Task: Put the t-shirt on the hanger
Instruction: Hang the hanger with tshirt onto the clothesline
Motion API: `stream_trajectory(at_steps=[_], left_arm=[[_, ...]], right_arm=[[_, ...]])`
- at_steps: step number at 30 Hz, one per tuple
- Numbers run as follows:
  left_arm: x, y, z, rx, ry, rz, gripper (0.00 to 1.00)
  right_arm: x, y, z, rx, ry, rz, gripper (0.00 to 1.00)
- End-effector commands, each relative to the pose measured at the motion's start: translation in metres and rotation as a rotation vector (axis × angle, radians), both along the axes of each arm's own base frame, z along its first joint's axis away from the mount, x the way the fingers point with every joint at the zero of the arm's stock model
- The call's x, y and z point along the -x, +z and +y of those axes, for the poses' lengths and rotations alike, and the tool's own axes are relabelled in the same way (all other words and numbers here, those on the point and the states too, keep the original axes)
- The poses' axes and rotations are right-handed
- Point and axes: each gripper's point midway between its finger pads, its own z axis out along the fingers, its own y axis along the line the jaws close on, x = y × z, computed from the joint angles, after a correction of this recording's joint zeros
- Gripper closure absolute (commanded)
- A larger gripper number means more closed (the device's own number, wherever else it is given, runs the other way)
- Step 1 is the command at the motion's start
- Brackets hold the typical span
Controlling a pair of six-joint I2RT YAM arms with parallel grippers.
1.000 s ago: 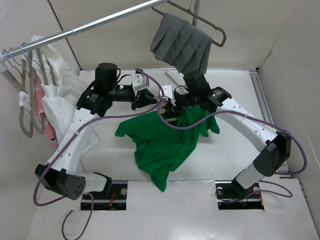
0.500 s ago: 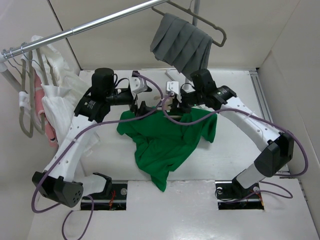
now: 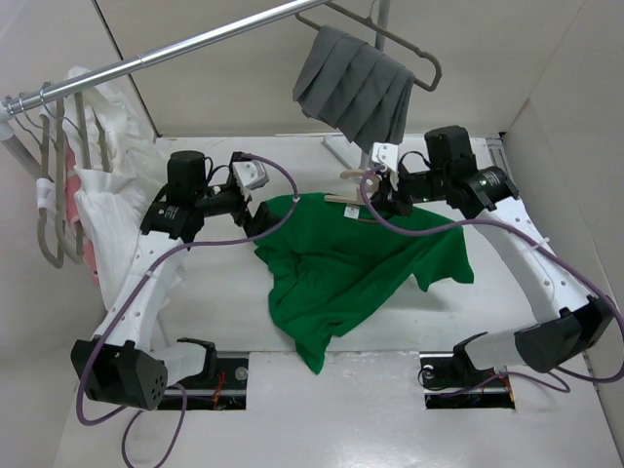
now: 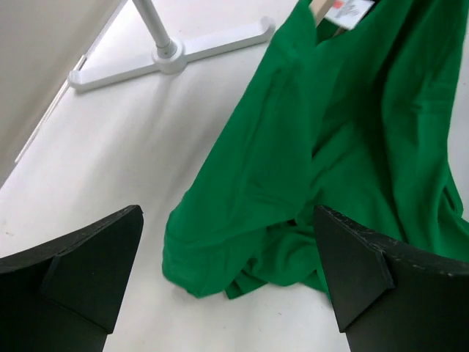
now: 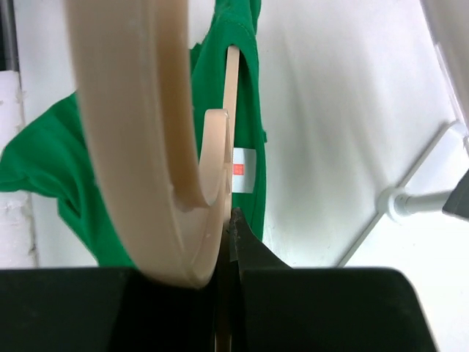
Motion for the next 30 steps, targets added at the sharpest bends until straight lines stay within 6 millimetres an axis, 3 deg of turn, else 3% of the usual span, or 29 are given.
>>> stream_trajectory(at_steps=[1, 3, 4, 6, 7, 9, 11, 14, 17, 20, 21, 23, 25, 26, 28, 30], left_arm=[[-0.009, 0.021, 0.001, 0.034, 0.041, -0.079, 0.00], [-0.010, 0.030, 0.002, 0.050, 0.060, -0.108, 0.00], [-0.010, 0.036, 0.002, 0.060, 0.062, -0.127, 0.00], [-0.005, 0.045, 0.001, 0.096, 0.072, -0.168, 0.00], [-0.004, 0.050, 0.001, 0.111, 0.075, -0.185, 0.00], [0.004, 0.069, 0.000, 0.153, 0.066, -0.258, 0.00], [0.010, 0.073, -0.001, 0.177, 0.058, -0.268, 0.00], [0.015, 0.071, -0.002, 0.182, 0.052, -0.254, 0.00], [0.018, 0.063, -0.002, 0.180, 0.056, -0.209, 0.00], [0.021, 0.060, -0.001, 0.182, 0.059, -0.192, 0.00], [0.021, 0.060, -0.001, 0.182, 0.059, -0.192, 0.00], [0.021, 0.060, -0.002, 0.187, 0.061, -0.184, 0.00], [0.024, 0.056, -0.001, 0.185, 0.062, -0.174, 0.00], [0.024, 0.056, -0.001, 0.185, 0.062, -0.174, 0.00], [0.025, 0.055, 0.000, 0.183, 0.071, -0.175, 0.00], [0.029, 0.056, 0.002, 0.183, 0.080, -0.188, 0.00]], right_arm=[[0.002, 0.048, -0.002, -0.063, -0.001, -0.060, 1.00], [-0.007, 0.070, -0.010, -0.064, -0.070, -0.080, 1.00], [-0.013, 0.102, -0.010, -0.096, -0.106, -0.128, 1.00], [-0.024, 0.129, -0.016, -0.108, -0.180, -0.172, 1.00], [-0.034, 0.153, -0.016, -0.136, -0.208, -0.215, 1.00], [-0.048, 0.168, -0.018, -0.165, -0.287, -0.209, 1.00], [-0.069, 0.180, -0.016, -0.196, -0.356, -0.202, 1.00], [-0.095, 0.200, -0.014, -0.258, -0.430, -0.231, 1.00], [-0.119, 0.243, -0.009, -0.405, -0.493, -0.307, 1.00], [-0.138, 0.268, -0.009, -0.540, -0.565, -0.334, 1.00], [-0.140, 0.290, -0.012, -0.615, -0.578, -0.388, 1.00], [-0.162, 0.287, -0.012, -0.668, -0.642, -0.373, 1.00], [-0.172, 0.301, -0.004, -0.736, -0.643, -0.411, 1.00], [-0.175, 0.307, -0.003, -0.758, -0.636, -0.435, 1.00], [-0.165, 0.322, 0.020, -0.815, -0.565, -0.466, 1.00], [-0.167, 0.323, 0.027, -0.838, -0.583, -0.473, 1.00]])
